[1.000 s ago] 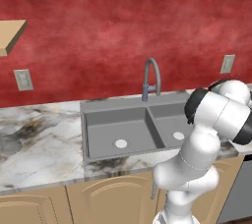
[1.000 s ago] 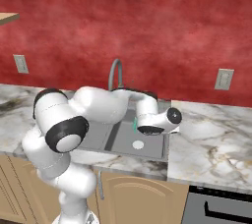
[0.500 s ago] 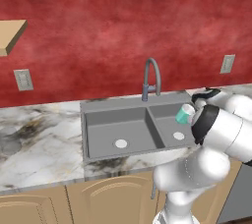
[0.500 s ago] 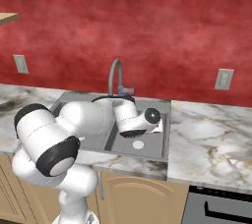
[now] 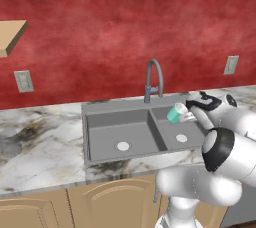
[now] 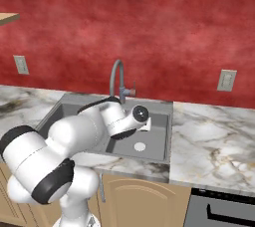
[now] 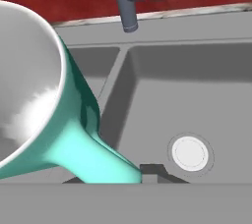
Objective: Place the mug in the left basin and the glass cup in the right basin of the sink.
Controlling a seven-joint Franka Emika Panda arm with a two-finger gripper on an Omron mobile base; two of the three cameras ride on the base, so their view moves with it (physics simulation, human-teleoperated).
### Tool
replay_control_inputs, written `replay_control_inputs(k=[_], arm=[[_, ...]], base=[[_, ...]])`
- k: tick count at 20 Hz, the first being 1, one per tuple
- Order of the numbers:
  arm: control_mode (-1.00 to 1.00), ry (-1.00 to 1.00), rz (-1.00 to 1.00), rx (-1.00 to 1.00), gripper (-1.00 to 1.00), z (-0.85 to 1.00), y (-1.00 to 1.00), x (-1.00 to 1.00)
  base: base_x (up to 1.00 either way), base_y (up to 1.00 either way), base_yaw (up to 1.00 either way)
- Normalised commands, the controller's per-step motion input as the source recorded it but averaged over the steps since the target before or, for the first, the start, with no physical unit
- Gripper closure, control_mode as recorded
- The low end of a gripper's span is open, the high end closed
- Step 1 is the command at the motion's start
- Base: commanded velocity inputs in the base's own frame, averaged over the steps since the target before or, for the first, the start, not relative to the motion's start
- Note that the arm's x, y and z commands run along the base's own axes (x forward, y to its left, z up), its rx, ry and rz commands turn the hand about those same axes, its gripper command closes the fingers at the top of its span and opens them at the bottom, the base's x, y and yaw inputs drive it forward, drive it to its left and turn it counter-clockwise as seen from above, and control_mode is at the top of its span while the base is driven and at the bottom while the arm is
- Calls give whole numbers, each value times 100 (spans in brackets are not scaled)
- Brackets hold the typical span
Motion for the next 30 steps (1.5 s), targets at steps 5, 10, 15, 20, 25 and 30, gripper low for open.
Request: replay_control_inputs(k=[5,10,15,20,25,30], arm=[[-100,0,0,7,100,1,56,0],[-100,2,0,3,100,-4,66,0],[-100,2,0,0,100,-1,63,0],[-100,1,0,0,100,-5,56,5],[-100,2,0,0,100,-20,47,10],[-100,5,0,0,100,-26,44,10]], base=[[0,0,0],[0,0,0],[0,0,0],[0,0,0],[0,0,0],[0,0,0]])
